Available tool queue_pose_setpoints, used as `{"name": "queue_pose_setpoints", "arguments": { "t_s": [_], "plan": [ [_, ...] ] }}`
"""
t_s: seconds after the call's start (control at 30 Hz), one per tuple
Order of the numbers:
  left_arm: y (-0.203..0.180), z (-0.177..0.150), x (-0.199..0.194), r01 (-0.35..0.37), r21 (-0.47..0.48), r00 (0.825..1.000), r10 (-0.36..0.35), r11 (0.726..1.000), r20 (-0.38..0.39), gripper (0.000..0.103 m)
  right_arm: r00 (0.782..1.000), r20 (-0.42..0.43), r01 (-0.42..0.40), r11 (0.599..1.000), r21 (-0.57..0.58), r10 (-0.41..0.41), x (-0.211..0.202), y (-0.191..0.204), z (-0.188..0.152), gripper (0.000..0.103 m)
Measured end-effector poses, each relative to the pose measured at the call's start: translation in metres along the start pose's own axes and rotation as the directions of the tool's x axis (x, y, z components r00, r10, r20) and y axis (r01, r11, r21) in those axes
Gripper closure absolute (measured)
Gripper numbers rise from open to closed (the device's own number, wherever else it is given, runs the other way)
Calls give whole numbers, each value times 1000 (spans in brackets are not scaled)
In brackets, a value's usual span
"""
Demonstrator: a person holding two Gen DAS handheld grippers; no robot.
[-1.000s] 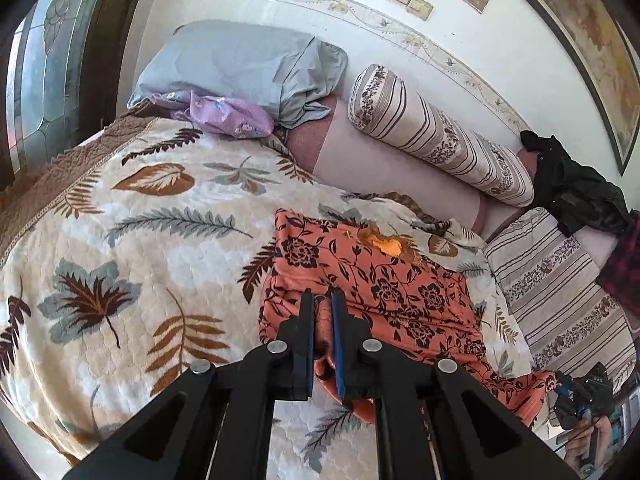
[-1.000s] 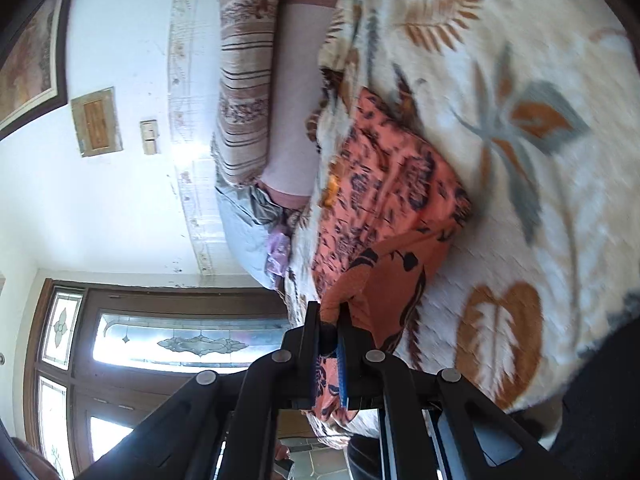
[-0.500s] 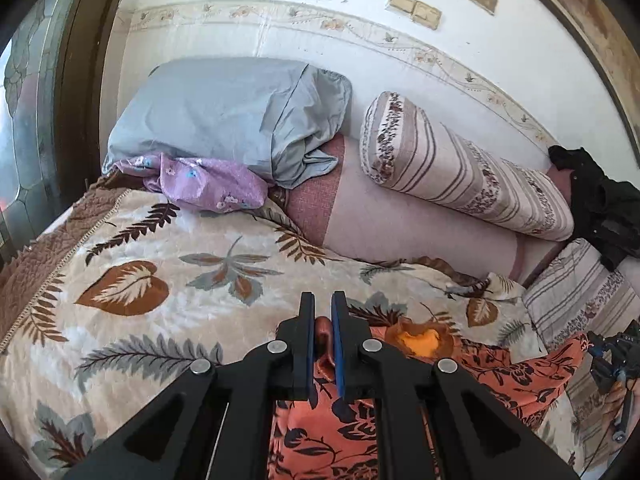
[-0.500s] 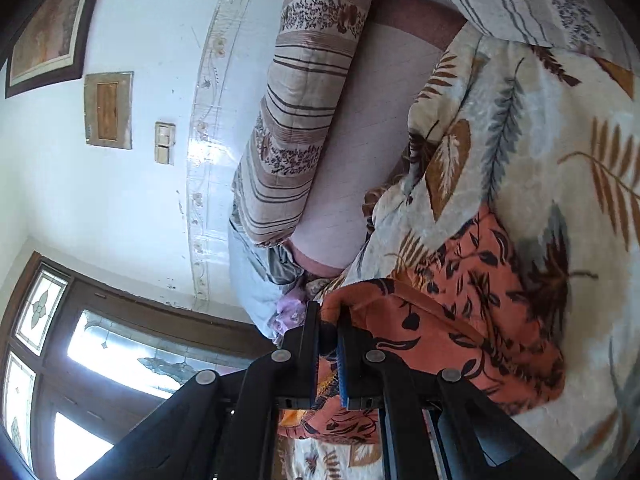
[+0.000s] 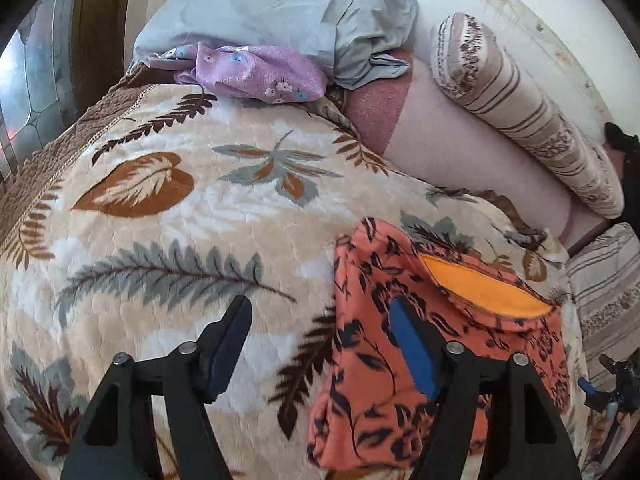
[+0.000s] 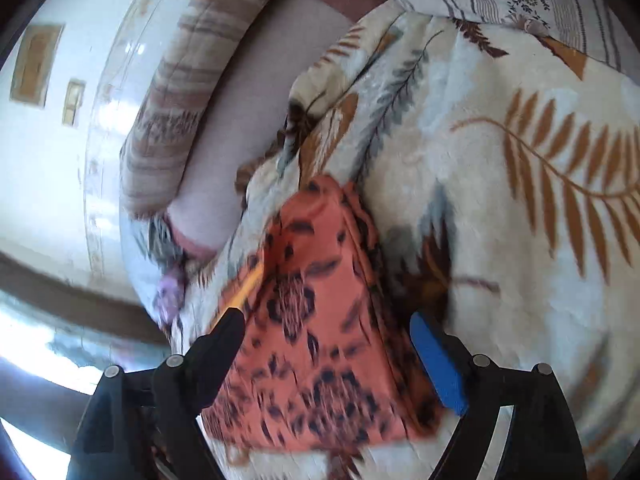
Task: Fold small clothes
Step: 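Lower the folded hem onto the collar with both grippers and release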
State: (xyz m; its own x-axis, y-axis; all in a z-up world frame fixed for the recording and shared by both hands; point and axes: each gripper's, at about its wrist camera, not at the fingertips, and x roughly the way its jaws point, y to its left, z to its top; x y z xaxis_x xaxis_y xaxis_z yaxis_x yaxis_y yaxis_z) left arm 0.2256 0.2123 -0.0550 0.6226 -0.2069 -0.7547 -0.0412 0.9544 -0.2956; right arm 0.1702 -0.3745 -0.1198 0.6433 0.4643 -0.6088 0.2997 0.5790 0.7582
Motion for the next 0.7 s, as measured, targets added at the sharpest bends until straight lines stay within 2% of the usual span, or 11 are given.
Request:
{"name": "queue_pose_setpoints", "arguments": {
  "t_s": [0.07,0.13,0.23,0.27,0.3,0.33,0.37,0.43,0.47,0.57,0.7],
  "plan": [
    [-2,-26,-3,41,5,999,-40,999,-28,25,999,-26,17,999,-28,-18,-6,-2,-18,16],
    [-9,-53,15,45,21,996,-43,999,-84,24,994,-76,70,995,-75,-76,4,-3,-34,17],
    [-21,-72,59,-18,37,980,25,999,-195,24,984,-98,132,980,-151,-148,28,2,-48,18],
    [-27,-74,65,-60,62,981,70,996,-181,29,976,-91,177,963,-205,-199,36,8,-50,20],
    [-36,-70,67,-97,100,979,113,990,-169,61,967,-96,210,953,-217,-235,41,10,-52,43],
    [-43,-65,70,-84,107,973,105,991,-207,83,948,-122,262,938,-227,-294,47,11,-53,77],
    [-49,-57,70,-83,90,964,102,993,-246,89,935,-151,279,929,-244,-320,51,17,-52,82],
    [-64,-41,54,-92,118,968,116,989,-221,90,914,-150,319,895,-311,-378,49,35,-50,87],
    [-70,-36,39,-91,135,975,116,987,-189,90,916,-136,317,889,-330,-377,40,46,-48,88],
    [-82,-30,-18,-20,129,993,34,992,-110,90,956,-80,244,916,-320,-283,-12,74,-39,90],
    [-82,-55,-88,23,136,999,-18,990,-43,90,972,-95,174,929,-326,-216,-66,82,-57,90]
  ]
}}
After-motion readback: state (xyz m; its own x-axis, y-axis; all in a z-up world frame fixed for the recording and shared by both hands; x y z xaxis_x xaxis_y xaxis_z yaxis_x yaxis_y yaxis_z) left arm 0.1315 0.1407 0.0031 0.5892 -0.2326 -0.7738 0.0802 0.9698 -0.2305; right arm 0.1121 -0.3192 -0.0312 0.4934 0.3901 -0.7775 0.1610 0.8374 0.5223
